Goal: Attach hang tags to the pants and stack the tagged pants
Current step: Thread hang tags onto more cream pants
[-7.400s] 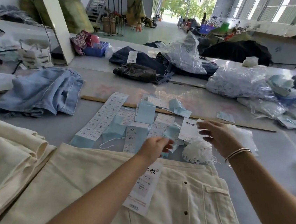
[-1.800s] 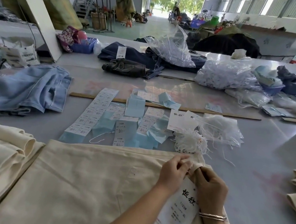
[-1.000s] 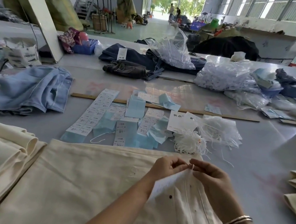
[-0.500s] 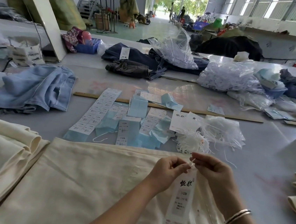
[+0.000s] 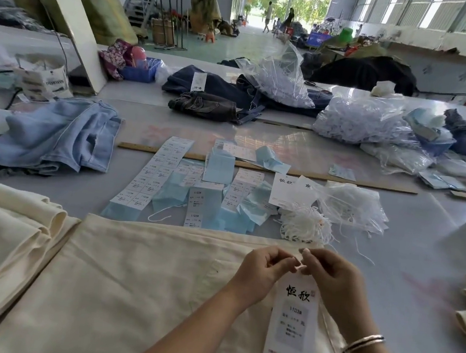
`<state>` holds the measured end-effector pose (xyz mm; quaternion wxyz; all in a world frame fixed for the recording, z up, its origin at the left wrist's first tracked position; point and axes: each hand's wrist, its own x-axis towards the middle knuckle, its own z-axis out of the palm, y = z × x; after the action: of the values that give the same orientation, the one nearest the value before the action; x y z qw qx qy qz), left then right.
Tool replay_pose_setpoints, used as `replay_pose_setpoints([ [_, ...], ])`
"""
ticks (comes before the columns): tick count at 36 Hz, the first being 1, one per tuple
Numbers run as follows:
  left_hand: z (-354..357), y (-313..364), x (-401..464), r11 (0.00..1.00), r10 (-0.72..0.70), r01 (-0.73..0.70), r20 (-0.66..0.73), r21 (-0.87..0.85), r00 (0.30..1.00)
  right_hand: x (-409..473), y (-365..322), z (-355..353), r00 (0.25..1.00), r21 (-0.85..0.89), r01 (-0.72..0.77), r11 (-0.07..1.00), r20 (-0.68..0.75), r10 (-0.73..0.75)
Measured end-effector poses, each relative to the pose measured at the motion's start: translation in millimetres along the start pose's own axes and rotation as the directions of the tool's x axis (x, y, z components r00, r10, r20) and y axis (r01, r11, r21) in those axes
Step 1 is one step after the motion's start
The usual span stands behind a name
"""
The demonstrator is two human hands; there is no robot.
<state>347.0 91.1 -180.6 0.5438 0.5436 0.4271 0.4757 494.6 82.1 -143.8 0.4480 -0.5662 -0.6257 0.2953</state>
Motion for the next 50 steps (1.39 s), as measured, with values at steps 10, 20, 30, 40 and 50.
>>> replay_pose_setpoints([
  [10, 3, 9, 3, 0.993, 0.082, -0.083, 0.013, 0.083, 0.997, 0, 7, 10, 1.0, 0.107, 0.011, 0.994, -0.022, -0.009],
  [20, 0, 12, 2, 0.98, 0.139, -0.145, 0.052, 0.134, 0.989, -2, 7, 9, 0.996, 0.32, 0.02, 0.947, 0.073, -0.046],
  [30, 1, 10, 3, 0.975, 0.155, -0.161, 0.054, 0.156, 0.986, -3, 12, 8, 0.994, 0.324, 0.008, 0.946, 0.099, -0.042],
  [40, 3, 7, -1, 0.994, 0.087, -0.087, 0.012, 0.064, 0.996, -3, 16, 7, 0.994, 0.304, 0.005, 0.953, 0.099, -0.037],
  [50, 1, 7, -4, 0.999, 0.005, -0.004, 0.037, -0.039, 0.999, -6, 21, 8, 0.993, 0.348, 0.037, 0.937, 0.091, -0.074],
])
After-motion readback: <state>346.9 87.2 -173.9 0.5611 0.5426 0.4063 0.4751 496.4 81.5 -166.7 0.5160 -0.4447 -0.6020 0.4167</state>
